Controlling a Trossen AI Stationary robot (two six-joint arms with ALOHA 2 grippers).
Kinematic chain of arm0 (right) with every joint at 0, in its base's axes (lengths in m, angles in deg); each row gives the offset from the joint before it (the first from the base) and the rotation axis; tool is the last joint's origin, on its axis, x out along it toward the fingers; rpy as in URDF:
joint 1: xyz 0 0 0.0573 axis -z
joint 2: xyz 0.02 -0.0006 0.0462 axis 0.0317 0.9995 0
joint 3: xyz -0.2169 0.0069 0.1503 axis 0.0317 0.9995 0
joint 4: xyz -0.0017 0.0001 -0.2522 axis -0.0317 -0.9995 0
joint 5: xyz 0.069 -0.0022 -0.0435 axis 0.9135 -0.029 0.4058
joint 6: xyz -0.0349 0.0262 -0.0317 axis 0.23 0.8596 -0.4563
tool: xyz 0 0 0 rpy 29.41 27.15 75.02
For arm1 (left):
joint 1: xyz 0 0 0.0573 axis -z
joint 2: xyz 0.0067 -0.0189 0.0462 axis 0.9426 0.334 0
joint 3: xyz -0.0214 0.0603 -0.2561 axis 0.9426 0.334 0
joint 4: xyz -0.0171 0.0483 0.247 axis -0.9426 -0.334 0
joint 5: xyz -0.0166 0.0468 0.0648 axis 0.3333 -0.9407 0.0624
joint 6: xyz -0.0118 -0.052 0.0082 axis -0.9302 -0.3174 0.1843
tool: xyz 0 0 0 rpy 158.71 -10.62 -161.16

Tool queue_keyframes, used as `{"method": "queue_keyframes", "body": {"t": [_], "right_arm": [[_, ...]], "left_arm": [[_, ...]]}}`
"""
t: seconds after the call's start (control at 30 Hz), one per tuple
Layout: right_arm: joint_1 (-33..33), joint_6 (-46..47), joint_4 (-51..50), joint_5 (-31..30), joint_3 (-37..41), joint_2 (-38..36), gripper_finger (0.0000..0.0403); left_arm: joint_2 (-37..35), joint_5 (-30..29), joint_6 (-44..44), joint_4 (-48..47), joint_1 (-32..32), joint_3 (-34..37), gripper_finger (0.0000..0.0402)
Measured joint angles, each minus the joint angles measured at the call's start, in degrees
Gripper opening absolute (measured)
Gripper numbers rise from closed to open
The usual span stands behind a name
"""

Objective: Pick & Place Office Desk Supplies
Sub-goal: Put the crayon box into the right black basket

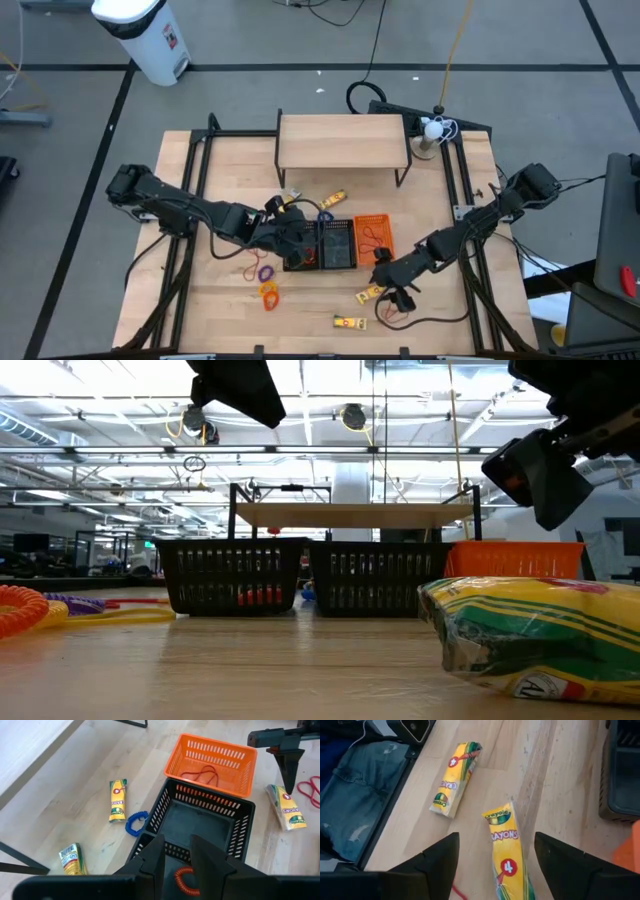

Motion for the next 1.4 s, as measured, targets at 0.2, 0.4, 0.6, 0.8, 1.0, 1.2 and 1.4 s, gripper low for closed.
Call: {"method": "queue_keyframes", "body": {"t": [0.2, 0.4, 0.6, 0.8, 1.0, 1.2, 1.4], "right_arm": [[-0.13, -0.44, -1.21, -1.32, 0.00, 0.78, 0.0240], [-0.13, -0.69, 0.12, -1.29, 0.02, 6.36, 0.0240], [-0.13, -0.14, 1.10, -1.20, 0.02, 9.59, 0.0240], [-0.15, 0.06, 2.73, -1.10, 0.02, 10.10, 0.0236], [-0.15, 0.19, 2.81, -1.10, 0.02, 10.10, 0.0229], [-0.62, -0.03, 2.78, -1.16, 0.02, 10.10, 0.0219], [-0.96, 0.12, 2.78, -1.19, 0.02, 10.10, 0.0198]], "left_arm": [[0.00, 0.01, -0.50, -0.07, 0.02, 0.00, 0.0093], [0.00, 0.01, -0.92, -0.07, 0.07, 0.00, 0.0093], [0.00, 0.01, -1.05, -0.15, 0.07, 0.00, 0.0093], [0.00, 0.01, -1.11, -0.28, 0.07, 0.00, 0.0093], [0.00, 0.04, -1.38, -0.31, 0.07, 0.00, 0.0093], [0.00, 0.04, -1.47, -0.28, 0.07, 0.00, 0.0093], [0.00, 0.04, -1.46, -0.28, 0.07, 0.00, 0.0093]]}}
